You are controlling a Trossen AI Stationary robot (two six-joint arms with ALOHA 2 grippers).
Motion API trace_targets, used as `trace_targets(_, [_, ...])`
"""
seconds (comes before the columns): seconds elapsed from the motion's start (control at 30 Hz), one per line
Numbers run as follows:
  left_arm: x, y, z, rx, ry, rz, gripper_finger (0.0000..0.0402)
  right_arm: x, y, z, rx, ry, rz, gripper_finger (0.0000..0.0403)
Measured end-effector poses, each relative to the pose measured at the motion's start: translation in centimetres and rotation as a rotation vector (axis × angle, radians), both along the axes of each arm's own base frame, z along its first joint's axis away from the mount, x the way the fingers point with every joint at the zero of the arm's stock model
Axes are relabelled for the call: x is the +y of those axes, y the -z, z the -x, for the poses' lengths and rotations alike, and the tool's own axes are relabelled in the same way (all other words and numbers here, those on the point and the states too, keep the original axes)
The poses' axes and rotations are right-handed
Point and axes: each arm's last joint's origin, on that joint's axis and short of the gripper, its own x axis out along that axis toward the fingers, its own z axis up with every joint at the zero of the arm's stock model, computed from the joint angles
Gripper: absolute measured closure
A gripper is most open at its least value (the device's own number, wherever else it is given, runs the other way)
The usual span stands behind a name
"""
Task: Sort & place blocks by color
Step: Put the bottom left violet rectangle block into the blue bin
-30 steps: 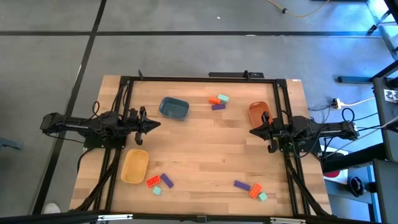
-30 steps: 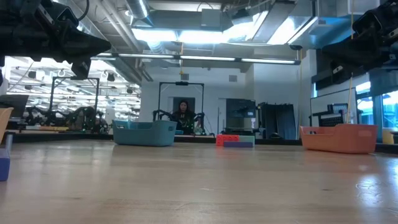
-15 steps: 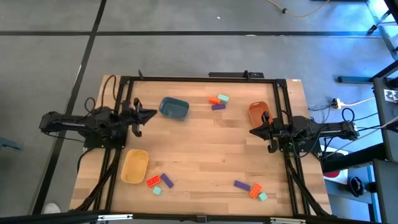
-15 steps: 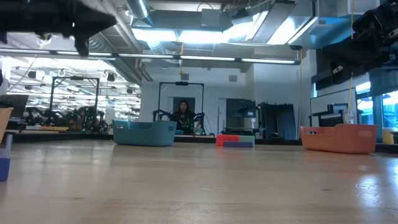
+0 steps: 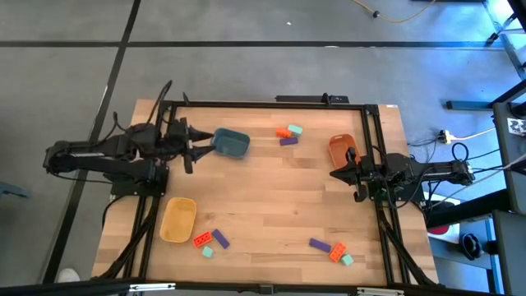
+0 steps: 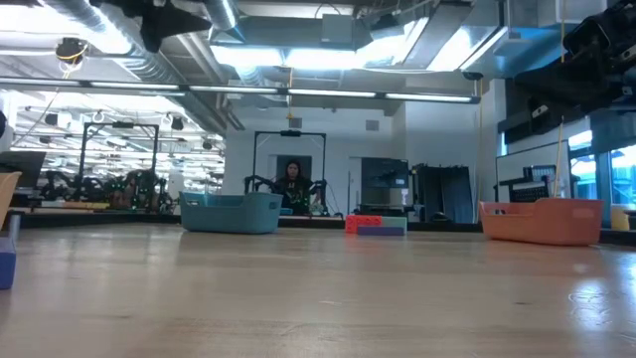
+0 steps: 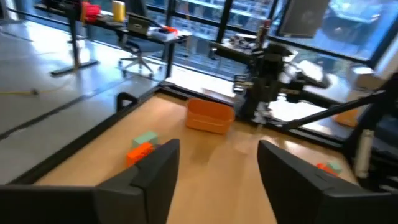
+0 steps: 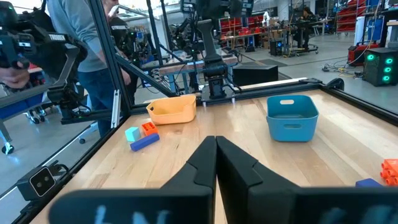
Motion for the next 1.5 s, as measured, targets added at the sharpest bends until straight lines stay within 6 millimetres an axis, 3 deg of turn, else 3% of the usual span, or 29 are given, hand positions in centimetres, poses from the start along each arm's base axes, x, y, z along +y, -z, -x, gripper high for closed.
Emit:
trace_targets(0.23, [-0.1, 0.2, -0.6, 0.025, 0.065, 0.029, 0.0169, 0.0, 0.0, 0.0, 0.000, 0.000, 0.000, 0.0389])
trace_targets(0.8, [0.0, 0.3, -0.7, 0.014, 0.003, 0.077, 0.0173, 0.0, -0.5, 0.0, -0.049, 0.005, 0.007, 0.0389])
trace_targets(1.0, [0.0, 0.3, -0.7, 0.014, 0.003, 0.077, 0.0173, -0.4, -4.8, 1.4, -0.508, 0.002, -0.356, 0.0389])
trace_targets(1.17, [0.0, 0.3, -0.7, 0.013, 0.003, 0.074, 0.0173, -0.9, -7.5, 3.3, -0.825, 0.083, -0.400, 0.0389])
trace_targets(1.3, [0.0, 0.2, -0.7, 0.009, 0.003, 0.074, 0.0173, -0.7, -10.8, 3.0, -0.777, 0.088, -0.297, 0.0389])
trace_targets(1.5, [0.0, 0.0, -0.7, -0.018, 0.005, 0.071, 0.0173, -0.4, -15.5, -0.5, -0.448, 0.156, -0.062, 0.0389])
